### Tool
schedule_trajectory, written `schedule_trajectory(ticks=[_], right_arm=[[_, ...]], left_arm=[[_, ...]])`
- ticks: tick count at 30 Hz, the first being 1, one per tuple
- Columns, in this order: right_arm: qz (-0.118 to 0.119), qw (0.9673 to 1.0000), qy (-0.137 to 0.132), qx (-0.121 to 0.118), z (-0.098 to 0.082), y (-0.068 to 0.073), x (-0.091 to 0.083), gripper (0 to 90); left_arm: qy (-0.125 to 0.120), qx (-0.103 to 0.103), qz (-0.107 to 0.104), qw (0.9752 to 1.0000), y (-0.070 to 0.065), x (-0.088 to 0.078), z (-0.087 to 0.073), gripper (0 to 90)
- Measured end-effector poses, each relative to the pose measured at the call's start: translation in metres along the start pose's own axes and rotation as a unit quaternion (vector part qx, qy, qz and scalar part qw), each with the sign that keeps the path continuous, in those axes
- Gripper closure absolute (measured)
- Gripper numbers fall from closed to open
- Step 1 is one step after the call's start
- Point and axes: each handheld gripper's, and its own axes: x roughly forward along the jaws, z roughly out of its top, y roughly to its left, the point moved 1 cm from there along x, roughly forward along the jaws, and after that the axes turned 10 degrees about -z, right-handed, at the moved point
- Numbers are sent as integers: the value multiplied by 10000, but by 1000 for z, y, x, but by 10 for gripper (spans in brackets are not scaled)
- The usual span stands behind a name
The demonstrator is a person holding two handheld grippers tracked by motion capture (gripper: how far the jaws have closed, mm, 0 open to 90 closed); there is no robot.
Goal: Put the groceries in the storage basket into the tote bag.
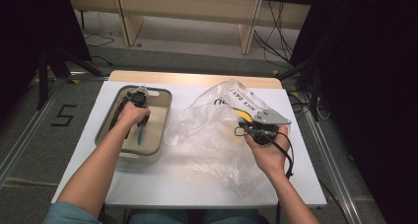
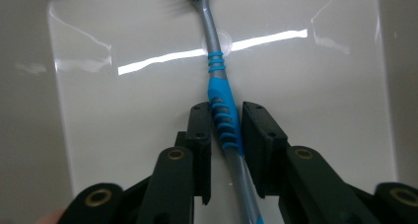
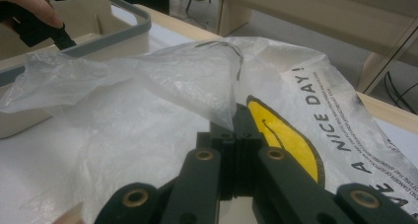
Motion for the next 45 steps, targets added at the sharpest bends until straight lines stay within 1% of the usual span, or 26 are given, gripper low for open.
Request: schedule_trajectory(ticks=[4, 9, 11, 15, 18, 24, 27, 33, 38, 43, 45], right_arm=[[2, 10000, -6, -11, 0, 0, 0, 900], [6, 10000, 1, -3, 0, 0, -1, 900], [3, 10000, -3, -2, 0, 0, -1, 900], [1, 10000, 2, -2, 0, 0, -1, 900], [8, 10000, 5, -8, 0, 0, -1, 900], [4, 10000, 1, -6, 0, 0, 0, 900], [4, 10000, 2, -10, 0, 0, -1, 900], [12, 10000, 5, -9, 0, 0, 0, 900], [22, 10000, 19, -11, 0, 1, 0, 900], [20, 10000, 20, -10, 0, 1, 0, 900], [18, 10000, 16, -6, 0, 1, 0, 900]], left_arm=[[33, -12, 68, 10000, -3, 1, 1, 782], [75, -41, 219, 9997, -8, 2, 2, 791], [94, -21, 272, 9996, -9, 2, 2, 797], [129, 92, 368, 9992, -12, 2, 3, 810], [133, 107, 377, 9991, -12, 2, 3, 813], [149, 239, 419, 9987, -14, 2, 3, 819], [145, 270, 429, 9986, -14, 2, 2, 820], [115, 215, 370, 9990, -13, 1, 2, 822], [107, 230, 363, 9990, -13, 1, 2, 823], [57, 191, 269, 9994, -12, 0, 1, 823], [23, 206, 244, 9995, -11, -1, 1, 823]])
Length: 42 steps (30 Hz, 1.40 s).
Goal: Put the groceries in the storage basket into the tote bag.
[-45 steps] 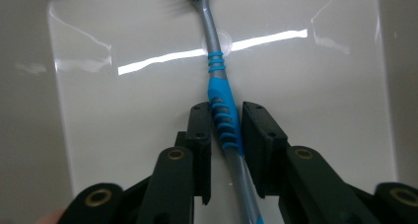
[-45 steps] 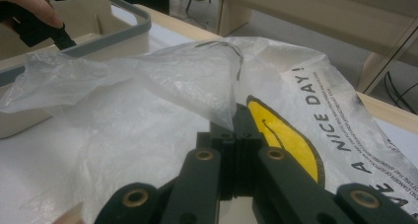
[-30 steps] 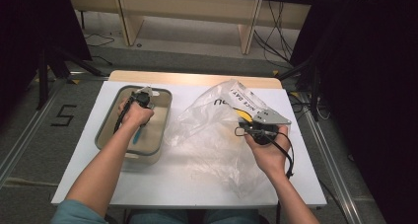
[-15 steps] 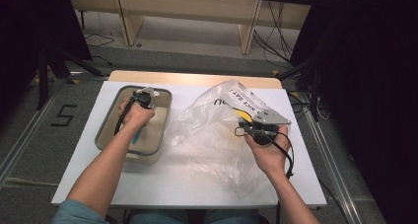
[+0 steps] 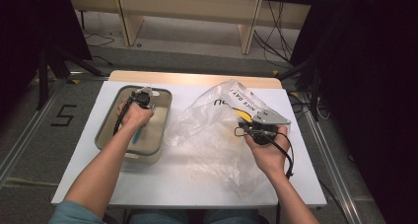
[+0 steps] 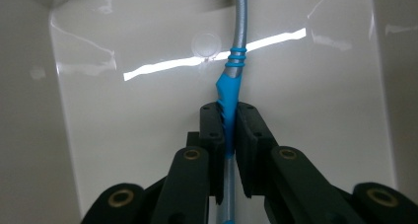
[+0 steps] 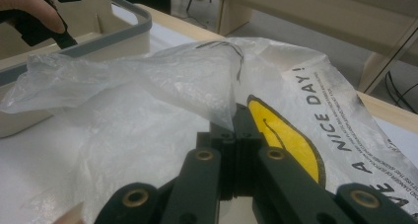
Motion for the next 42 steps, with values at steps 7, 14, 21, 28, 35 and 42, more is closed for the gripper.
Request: schedule_trajectory(ticks=[7, 14, 21, 28, 35, 42], right_arm=[[8, 10000, -3, 10, 0, 0, 0, 900], [17, 10000, -13, 16, 0, 0, 0, 900], [6, 10000, -38, 16, 1, 0, 0, 900], [-1, 10000, -82, 32, 2, 0, -1, 900], [-12, 9999, -119, 33, 4, 0, -2, 900], [-5, 9999, -110, 39, 4, 0, -2, 900]], left_arm=[[-169, 3, -69, 9998, 1, -7, -1, 823], [-364, 87, -182, 9991, -1, -16, -2, 823], [-621, 133, -255, 9977, -1, -28, -4, 823], [-898, 246, -345, 9951, -4, -42, -7, 823], [-1127, 314, -411, 9923, -5, -54, -11, 823], [-1286, 351, -472, 9899, -5, -64, -15, 823]])
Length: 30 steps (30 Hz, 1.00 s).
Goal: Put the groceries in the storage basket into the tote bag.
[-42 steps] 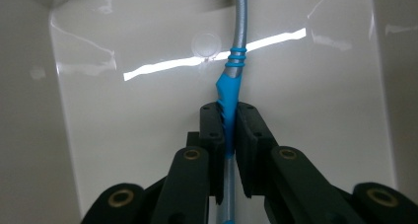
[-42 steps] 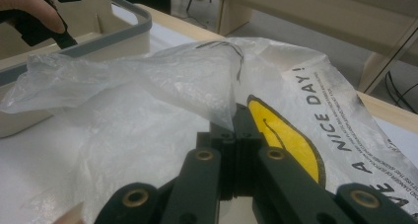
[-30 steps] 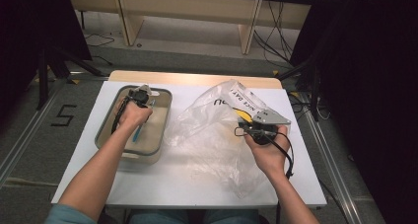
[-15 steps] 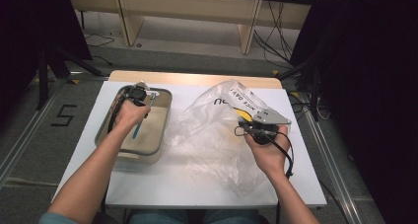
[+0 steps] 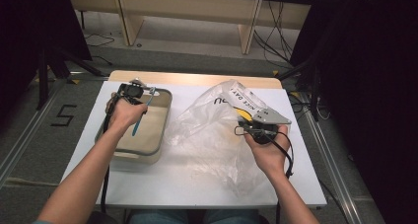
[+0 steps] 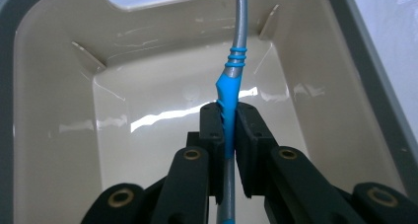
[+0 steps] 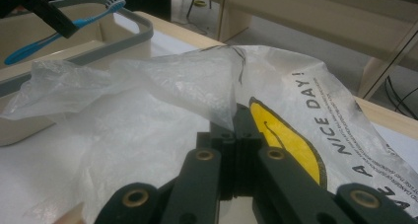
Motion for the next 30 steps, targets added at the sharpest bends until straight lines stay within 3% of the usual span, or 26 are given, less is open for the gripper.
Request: schedule_trajectory(ticks=[30], right_arm=[[-15, 10000, -7, 14, 0, -1, -1, 900]], left_arm=[[-444, 349, -354, 9978, -23, -38, -2, 823]])
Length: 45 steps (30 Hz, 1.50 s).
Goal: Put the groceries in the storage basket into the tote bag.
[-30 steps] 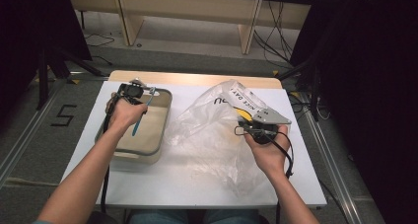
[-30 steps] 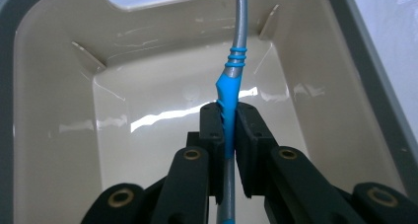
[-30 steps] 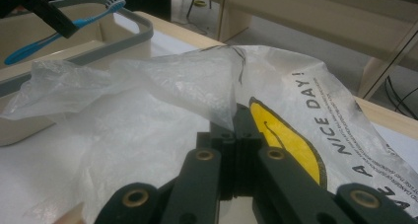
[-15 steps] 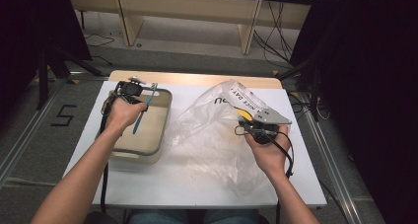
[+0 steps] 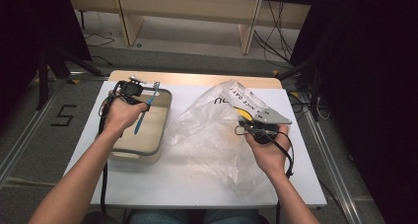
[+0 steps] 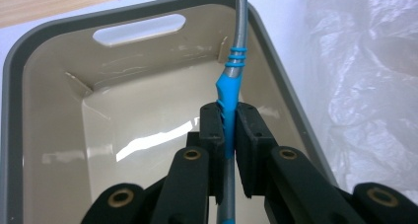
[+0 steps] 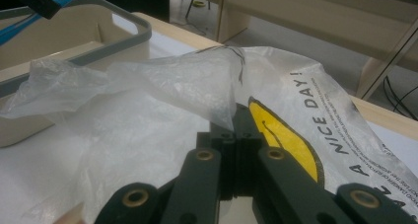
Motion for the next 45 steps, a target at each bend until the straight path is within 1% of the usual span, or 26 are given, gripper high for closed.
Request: schedule_trajectory(ticks=[2, 10, 12, 15, 18, 22, 25, 35, 41, 45], right_arm=[[6, 10000, -9, -14, 0, 0, 0, 900], [4, 10000, -6, -22, 0, 0, 0, 900], [-3, 10000, -13, -24, 0, 0, 1, 900], [0, 10000, -13, -21, 0, 0, 1, 900], [-1, 10000, -16, -21, 0, 0, 1, 900], [-6, 10000, -4, -18, 0, 1, 0, 900], [-3, 10000, -14, -25, 0, 1, 1, 900], [-1, 10000, -7, -22, 0, 1, 1, 900], [6, 10000, 1, -24, 0, 1, 1, 900], [7, 10000, -1, -24, 0, 1, 1, 900]], left_arm=[[-36, 8, -32, 10000, -3, -2, 0, 823], [-138, 156, -138, 9997, -11, -11, -1, 822], [-182, 158, -187, 9995, -14, -13, -1, 822], [-222, 218, -250, 9992, -19, -16, -3, 823], [-235, 267, -317, 9989, -23, -20, -4, 822], [-244, 321, -353, 9986, -28, -22, -6, 822], [-264, 354, -436, 9981, -32, -24, -6, 822], [-300, 483, -452, 9974, -39, -30, -8, 822], [-330, 534, -507, 9967, -43, -31, -9, 822], [-364, 549, -583, 9961, -47, -32, -10, 823]])
